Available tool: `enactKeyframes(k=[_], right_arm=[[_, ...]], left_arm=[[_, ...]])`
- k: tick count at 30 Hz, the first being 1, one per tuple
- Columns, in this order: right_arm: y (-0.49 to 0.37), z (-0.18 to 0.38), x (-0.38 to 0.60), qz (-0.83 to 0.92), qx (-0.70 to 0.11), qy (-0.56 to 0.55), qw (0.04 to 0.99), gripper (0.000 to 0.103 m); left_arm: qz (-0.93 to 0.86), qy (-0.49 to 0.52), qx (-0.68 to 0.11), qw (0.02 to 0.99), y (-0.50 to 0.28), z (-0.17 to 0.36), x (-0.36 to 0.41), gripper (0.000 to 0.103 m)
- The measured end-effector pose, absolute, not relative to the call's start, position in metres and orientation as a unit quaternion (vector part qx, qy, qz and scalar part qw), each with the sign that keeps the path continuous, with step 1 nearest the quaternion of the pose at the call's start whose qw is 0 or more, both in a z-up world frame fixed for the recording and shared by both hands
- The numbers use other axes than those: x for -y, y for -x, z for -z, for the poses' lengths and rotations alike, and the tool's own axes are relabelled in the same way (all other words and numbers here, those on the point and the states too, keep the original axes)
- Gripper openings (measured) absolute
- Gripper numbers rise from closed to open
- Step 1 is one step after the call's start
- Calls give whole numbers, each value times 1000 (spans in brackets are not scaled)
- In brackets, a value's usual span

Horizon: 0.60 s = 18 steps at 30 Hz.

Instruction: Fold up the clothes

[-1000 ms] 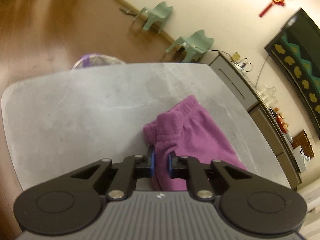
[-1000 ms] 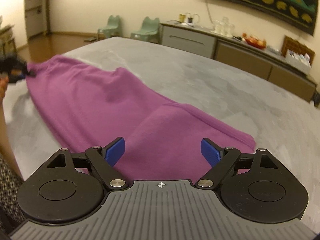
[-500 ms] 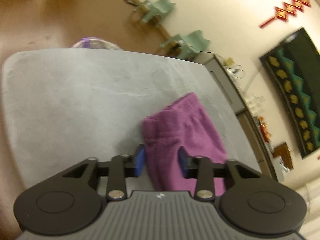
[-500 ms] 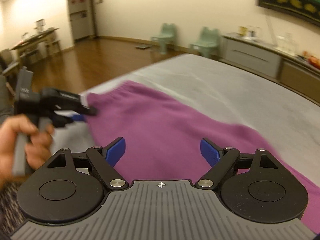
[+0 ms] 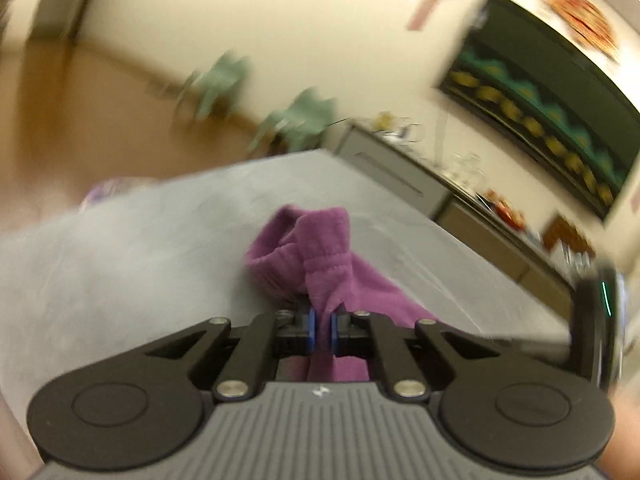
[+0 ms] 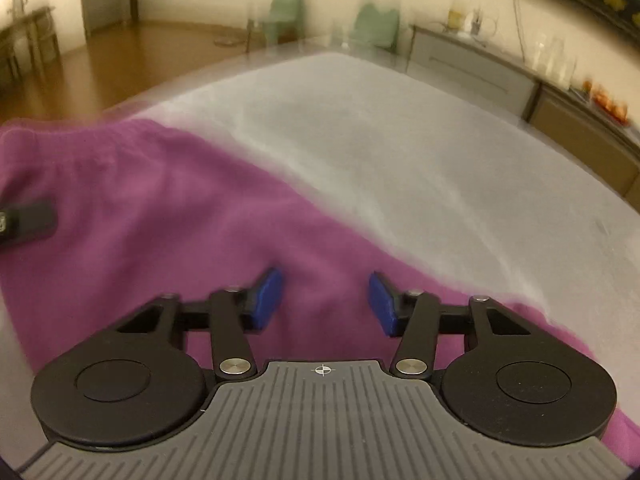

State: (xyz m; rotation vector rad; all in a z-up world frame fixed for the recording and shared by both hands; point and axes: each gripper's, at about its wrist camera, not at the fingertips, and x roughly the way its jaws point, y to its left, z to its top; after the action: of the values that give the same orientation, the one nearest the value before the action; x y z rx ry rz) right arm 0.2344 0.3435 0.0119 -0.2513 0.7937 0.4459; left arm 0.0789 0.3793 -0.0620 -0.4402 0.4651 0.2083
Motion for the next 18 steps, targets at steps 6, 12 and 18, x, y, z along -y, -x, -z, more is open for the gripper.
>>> enactKeyframes(k=[6,12,18], right_arm=[[-285,-19,-293,-225,-413,-55,881,72],[-277,-12,-331,-363,-391,38,845,100],[-262,45,-441,-377,-362,330,786,101]], left_arm=[[-8,-24,-211,977,-76,73,-264,6],[8,-168,-207,964,-77,95,-206,6],[4,-192,-217,957,-75,100,-200,6]])
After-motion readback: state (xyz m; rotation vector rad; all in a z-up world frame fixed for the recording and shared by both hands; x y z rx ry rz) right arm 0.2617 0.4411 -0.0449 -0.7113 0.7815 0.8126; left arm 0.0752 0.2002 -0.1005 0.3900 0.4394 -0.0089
